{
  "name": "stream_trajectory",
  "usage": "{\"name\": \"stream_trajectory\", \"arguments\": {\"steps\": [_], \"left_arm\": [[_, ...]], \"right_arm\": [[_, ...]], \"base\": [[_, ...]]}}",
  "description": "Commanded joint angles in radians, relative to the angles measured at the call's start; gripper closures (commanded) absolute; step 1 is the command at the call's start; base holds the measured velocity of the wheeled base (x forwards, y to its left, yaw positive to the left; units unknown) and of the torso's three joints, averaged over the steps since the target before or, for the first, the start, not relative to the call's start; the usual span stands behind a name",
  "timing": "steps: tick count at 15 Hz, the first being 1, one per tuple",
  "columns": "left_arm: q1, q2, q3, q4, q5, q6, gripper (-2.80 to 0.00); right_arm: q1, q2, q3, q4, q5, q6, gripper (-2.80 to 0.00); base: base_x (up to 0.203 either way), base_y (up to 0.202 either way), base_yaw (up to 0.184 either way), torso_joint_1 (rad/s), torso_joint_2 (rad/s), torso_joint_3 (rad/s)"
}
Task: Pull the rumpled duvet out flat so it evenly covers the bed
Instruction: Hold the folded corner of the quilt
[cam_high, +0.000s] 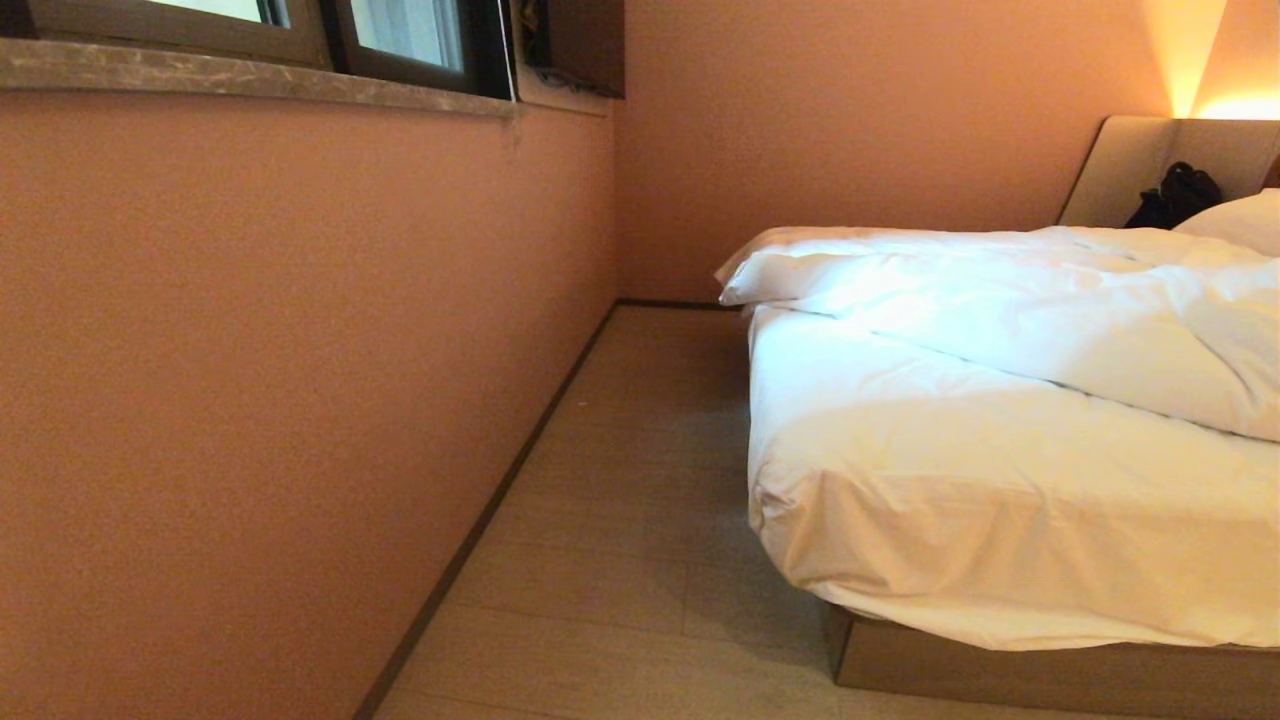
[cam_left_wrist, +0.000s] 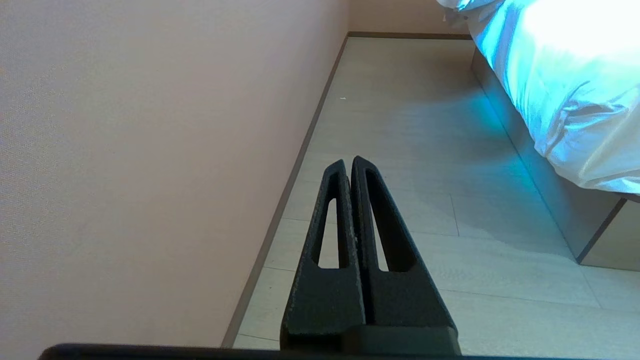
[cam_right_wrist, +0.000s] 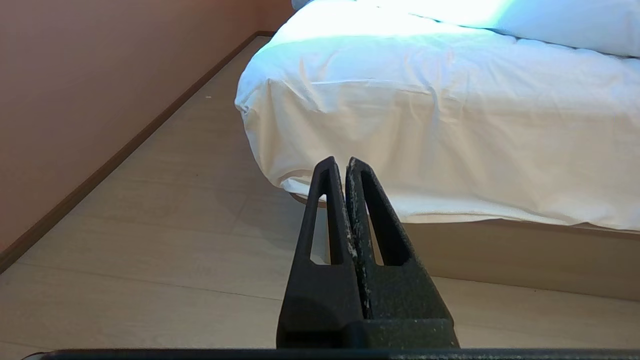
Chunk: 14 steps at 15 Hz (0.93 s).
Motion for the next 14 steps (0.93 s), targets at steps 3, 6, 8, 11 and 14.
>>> {"name": "stream_trajectory", "arguments": {"steps": [3, 6, 8, 11, 14], "left_arm": [[0.001, 0.001, 0.0, 0.001, 0.002, 0.004, 0.0], [0.001, 0.0, 0.0, 0.003, 0.0, 0.026, 0.0], [0.001, 0.0, 0.0, 0.004, -0.001, 0.035, 0.0], [0.001, 0.0, 0.0, 0.006, -0.003, 0.051, 0.0], [0.001, 0.001, 0.0, 0.008, -0.005, 0.072, 0.0]], "right_arm": [[0.0, 0.001, 0.0, -0.002, 0.001, -0.002, 0.0], [0.0, 0.001, -0.001, -0.002, 0.001, -0.002, 0.0], [0.0, 0.001, 0.0, -0.002, 0.001, -0.002, 0.0], [0.0, 0.001, 0.0, -0.002, 0.001, -0.002, 0.0], [0.0, 0.001, -0.002, -0.002, 0.001, -0.003, 0.0]], "base": [[0.0, 0.0, 0.0, 0.0, 0.0, 0.0], [0.0, 0.0, 0.0, 0.0, 0.0, 0.0], [0.0, 0.0, 0.0, 0.0, 0.0, 0.0], [0.0, 0.0, 0.0, 0.0, 0.0, 0.0], [0.0, 0.0, 0.0, 0.0, 0.0, 0.0]]}}
